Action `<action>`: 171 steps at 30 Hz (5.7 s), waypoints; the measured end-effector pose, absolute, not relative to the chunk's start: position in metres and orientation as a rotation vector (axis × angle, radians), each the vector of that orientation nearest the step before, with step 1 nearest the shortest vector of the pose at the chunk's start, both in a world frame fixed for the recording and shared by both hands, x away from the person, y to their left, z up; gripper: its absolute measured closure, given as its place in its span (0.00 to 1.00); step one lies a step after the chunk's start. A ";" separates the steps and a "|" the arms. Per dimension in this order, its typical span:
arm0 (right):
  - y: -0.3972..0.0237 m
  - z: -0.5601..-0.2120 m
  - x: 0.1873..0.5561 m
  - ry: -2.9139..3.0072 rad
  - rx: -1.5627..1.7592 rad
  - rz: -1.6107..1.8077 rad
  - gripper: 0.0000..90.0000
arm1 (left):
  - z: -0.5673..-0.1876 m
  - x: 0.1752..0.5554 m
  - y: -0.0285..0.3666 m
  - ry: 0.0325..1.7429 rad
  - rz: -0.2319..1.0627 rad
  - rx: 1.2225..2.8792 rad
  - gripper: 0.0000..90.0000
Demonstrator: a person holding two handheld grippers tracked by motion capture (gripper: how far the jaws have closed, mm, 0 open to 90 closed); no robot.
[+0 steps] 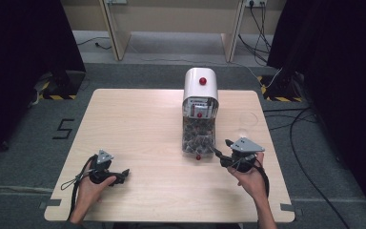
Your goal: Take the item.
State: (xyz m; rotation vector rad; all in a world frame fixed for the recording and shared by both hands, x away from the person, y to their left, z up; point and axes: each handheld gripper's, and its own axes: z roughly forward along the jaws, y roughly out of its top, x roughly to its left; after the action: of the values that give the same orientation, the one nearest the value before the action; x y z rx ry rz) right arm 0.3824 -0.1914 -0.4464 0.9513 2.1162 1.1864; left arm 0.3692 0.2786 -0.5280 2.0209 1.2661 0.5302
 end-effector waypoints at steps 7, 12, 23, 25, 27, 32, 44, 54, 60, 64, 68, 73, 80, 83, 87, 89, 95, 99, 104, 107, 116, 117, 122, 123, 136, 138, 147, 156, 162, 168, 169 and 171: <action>-0.179 -0.446 0.393 2.137 0.915 1.192 0.52 | -0.528 0.369 0.279 1.266 0.530 2.021 0.00; -0.175 -0.447 0.399 2.142 0.908 1.197 0.53 | -0.528 0.369 0.279 1.266 0.530 2.021 0.00; -0.163 -0.446 0.416 2.151 0.874 1.198 0.55 | -0.528 0.369 0.279 1.266 0.530 2.021 0.00; -0.161 -0.446 0.419 2.157 0.864 1.197 0.55 | -0.528 0.369 0.279 1.266 0.530 2.021 0.00; -0.160 -0.447 0.421 2.162 0.863 1.197 0.55 | -0.528 0.369 0.279 1.266 0.530 2.021 0.00; -0.155 -0.452 0.428 2.175 0.865 1.198 0.56 | -0.528 0.369 0.279 1.266 0.530 2.021 0.00; -0.142 -0.459 0.441 2.207 0.842 1.194 0.56 | -0.528 0.369 0.279 1.266 0.530 2.021 0.00; -0.139 -0.466 0.447 2.218 0.855 1.179 0.57 | -0.528 0.369 0.279 1.266 0.530 2.021 0.00; -0.140 -0.472 0.452 2.228 0.874 1.155 0.58 | -0.528 0.369 0.279 1.266 0.530 2.021 0.00; -0.140 -0.478 0.454 2.251 0.877 1.135 0.64 | -0.528 0.369 0.279 1.266 0.530 2.021 0.00; -0.141 -0.480 0.454 2.261 0.867 1.123 0.71 | -0.528 0.369 0.279 1.266 0.530 2.021 0.00; -0.142 -0.479 0.452 2.260 0.849 1.126 0.83 | -0.528 0.369 0.279 1.266 0.531 2.021 0.00; -0.144 -0.475 0.450 2.244 0.835 1.150 0.88 | -0.528 0.369 0.279 1.266 0.530 2.021 0.00; -0.145 -0.471 0.448 2.222 0.824 1.168 0.94 | -0.528 0.369 0.279 1.266 0.530 2.021 0.00; -0.146 -0.463 0.444 2.201 0.807 1.194 0.97 | -0.528 0.369 0.279 1.266 0.530 2.021 0.00; -0.147 -0.461 0.443 2.195 0.801 1.200 0.98 | -0.528 0.369 0.279 1.266 0.530 2.021 0.00; -0.149 -0.454 0.440 2.151 0.792 1.233 1.00 | -0.528 0.369 0.279 1.266 0.530 2.021 0.00; -0.153 -0.449 0.438 2.131 0.797 1.251 1.00 | -0.528 0.369 0.279 1.266 0.530 2.021 0.00; -0.159 -0.445 0.437 2.115 0.807 1.275 1.00 | -0.528 0.369 0.279 1.266 0.530 2.021 0.00; -0.162 -0.441 0.436 2.097 0.809 1.287 1.00 | -0.528 0.369 0.279 1.266 0.530 2.021 0.00; -0.179 -0.429 0.433 2.036 0.832 1.306 1.00 | -0.528 0.369 0.279 1.266 0.530 2.021 0.00; -0.181 -0.428 0.433 2.029 0.837 1.306 1.00 | -0.528 0.369 0.279 1.266 0.530 2.021 0.00; -0.193 -0.422 0.432 1.986 0.860 1.307 1.00 | -0.528 0.369 0.279 1.266 0.531 2.021 0.00; -0.196 -0.421 0.431 1.980 0.865 1.308 1.00 | -0.528 0.369 0.279 1.266 0.530 2.021 0.00; -0.231 -0.411 0.429 1.889 0.936 1.262 1.00 | -0.528 0.369 0.279 1.266 0.531 2.021 0.00; -0.239 -0.410 0.432 1.873 0.953 1.236 1.00 | -0.528 0.369 0.279 1.266 0.531 2.020 0.00; -0.264 -0.405 0.445 1.820 1.030 1.199 1.00 | -0.528 0.369 0.279 1.266 0.530 2.021 0.00; -0.277 -0.401 0.459 1.789 1.072 1.158 1.00 | -0.528 0.369 0.279 1.266 0.530 2.021 0.00; -0.279 -0.402 0.471 1.792 1.098 1.129 1.00 | -0.528 0.369 0.278 1.269 0.529 2.016 0.00; -0.280 -0.406 0.481 1.795 1.117 1.110 1.00 | -0.528 0.369 0.279 1.267 0.529 2.020 0.00; -0.279 -0.408 0.483 1.796 1.125 1.108 1.00 | -0.528 0.369 0.278 1.268 0.529 2.019 0.00; -0.279 -0.409 0.485 1.796 1.126 1.102 1.00 | -0.528 0.369 0.279 1.268 0.529 2.019 0.00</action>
State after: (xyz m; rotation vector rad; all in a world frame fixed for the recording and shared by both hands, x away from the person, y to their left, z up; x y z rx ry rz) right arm 0.4852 -0.2790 -0.4090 1.1259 1.7956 1.1019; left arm 0.3691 0.2785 -0.5280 2.0194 1.2675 0.5293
